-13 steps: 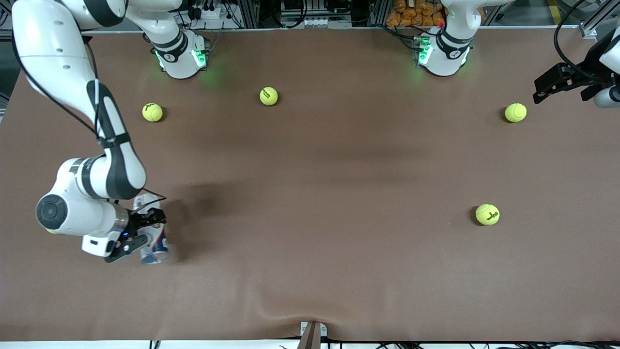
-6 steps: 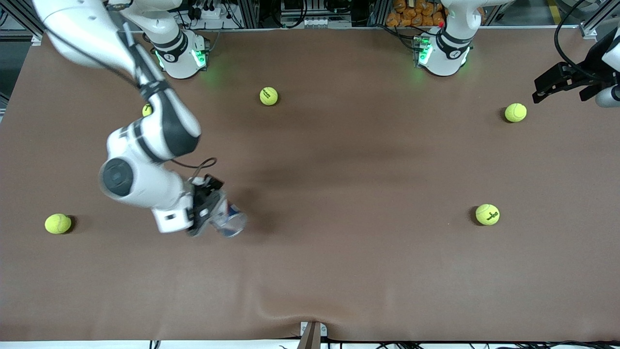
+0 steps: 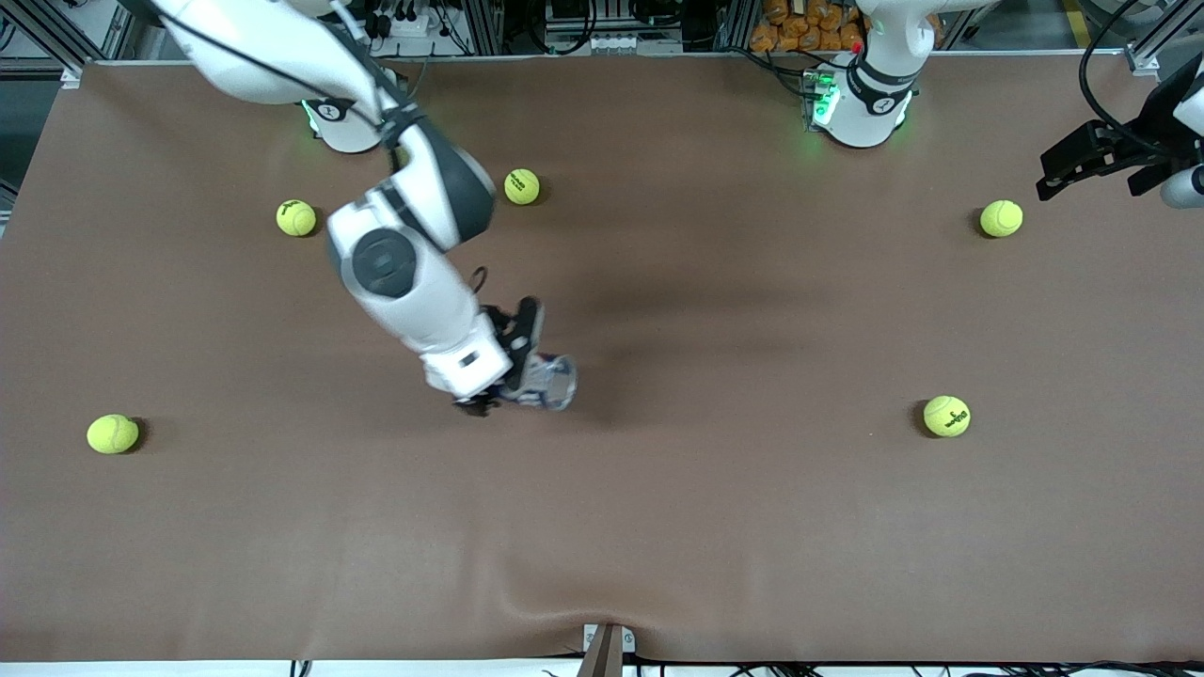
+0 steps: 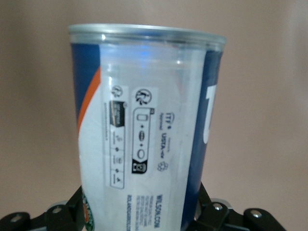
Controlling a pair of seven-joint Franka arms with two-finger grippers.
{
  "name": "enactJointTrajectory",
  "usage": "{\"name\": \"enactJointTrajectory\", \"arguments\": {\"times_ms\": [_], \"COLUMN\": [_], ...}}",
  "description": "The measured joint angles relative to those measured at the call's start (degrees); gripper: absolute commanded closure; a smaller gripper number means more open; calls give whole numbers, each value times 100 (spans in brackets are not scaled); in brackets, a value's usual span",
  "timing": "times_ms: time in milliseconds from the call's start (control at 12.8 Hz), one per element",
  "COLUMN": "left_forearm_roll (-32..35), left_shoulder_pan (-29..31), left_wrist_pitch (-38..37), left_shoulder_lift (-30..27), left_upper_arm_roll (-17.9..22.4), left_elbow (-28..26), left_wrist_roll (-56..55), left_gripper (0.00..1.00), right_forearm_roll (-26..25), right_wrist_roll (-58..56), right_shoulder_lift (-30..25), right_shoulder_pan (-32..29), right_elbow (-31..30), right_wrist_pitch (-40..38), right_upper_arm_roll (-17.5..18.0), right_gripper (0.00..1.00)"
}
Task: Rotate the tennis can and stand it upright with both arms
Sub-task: 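Carry the can with the right gripper to the table middle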
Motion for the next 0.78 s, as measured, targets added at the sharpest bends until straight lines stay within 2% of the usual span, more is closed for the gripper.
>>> {"name": "enactJointTrajectory", "arguments": {"times_ms": [235, 549, 784], "left_forearm_roll": [-1, -1, -2], "left_shoulder_pan": [1, 1, 3], "left_wrist_pitch": [0, 0, 0], "left_shoulder_lift": [0, 0, 0], "left_upper_arm_roll": [0, 0, 6], "left_elbow": [0, -2, -1], "left_wrist_roll": [0, 0, 1], "left_gripper": [0, 0, 0], "right_forearm_roll": [-672, -1939, -2303], "right_wrist_roll": [186, 1401, 1904], "right_shoulder_lift": [358, 976, 1352], "right_shoulder_pan": [524, 845, 998], "right_elbow": [-21, -9, 63], "right_wrist_pitch": [233, 710, 942], "right_upper_arm_roll": [-27, -78, -161], "right_gripper": [10, 9, 7]}}
